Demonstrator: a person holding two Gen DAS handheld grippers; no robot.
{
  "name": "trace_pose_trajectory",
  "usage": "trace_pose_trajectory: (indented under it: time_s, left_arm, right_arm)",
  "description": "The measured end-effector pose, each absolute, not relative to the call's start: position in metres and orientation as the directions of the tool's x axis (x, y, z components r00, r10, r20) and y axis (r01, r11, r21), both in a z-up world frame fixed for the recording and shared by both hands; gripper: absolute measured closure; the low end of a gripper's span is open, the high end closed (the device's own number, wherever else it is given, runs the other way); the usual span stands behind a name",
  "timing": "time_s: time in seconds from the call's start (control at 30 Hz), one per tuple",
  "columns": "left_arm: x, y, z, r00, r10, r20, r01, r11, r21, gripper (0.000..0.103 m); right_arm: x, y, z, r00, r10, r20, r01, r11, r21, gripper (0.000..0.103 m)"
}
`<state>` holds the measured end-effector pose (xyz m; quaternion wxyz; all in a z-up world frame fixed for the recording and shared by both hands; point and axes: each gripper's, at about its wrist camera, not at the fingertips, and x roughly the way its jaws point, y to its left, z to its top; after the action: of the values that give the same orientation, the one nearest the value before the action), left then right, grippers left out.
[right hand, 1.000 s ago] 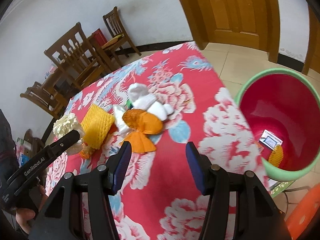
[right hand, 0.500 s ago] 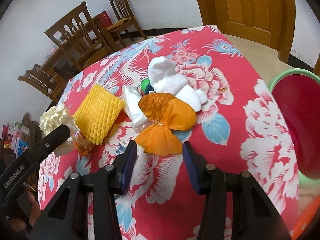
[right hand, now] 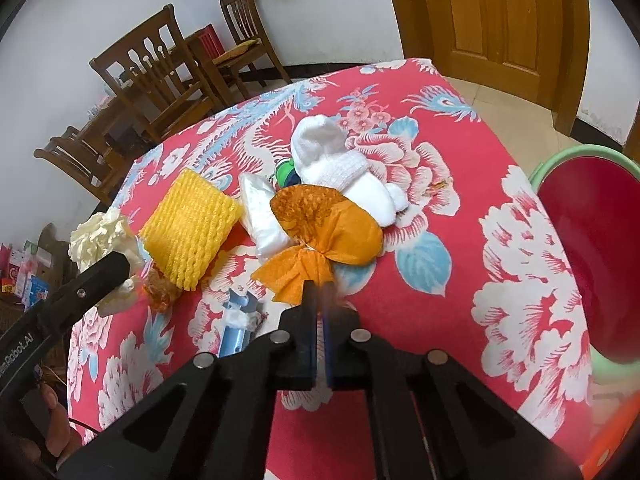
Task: Collect trash
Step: 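Lift the foil with the left gripper while the right gripper reaches toward the orange wrapper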
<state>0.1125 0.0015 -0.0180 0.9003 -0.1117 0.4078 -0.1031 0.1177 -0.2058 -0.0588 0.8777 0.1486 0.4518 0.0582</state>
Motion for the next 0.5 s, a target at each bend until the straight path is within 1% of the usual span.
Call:
trace_pose_trajectory:
  time_s: [0.5]
  left_arm:
    - [0.098,-0.023,-0.001,0.651,-0.311,-0.692,0.159,0.948,-0.276,0.062]
  right_arm:
    - [0.074,-0.234,-0.022,0.678,0.218,-0.703,0.039,0.943,0.33,0.101]
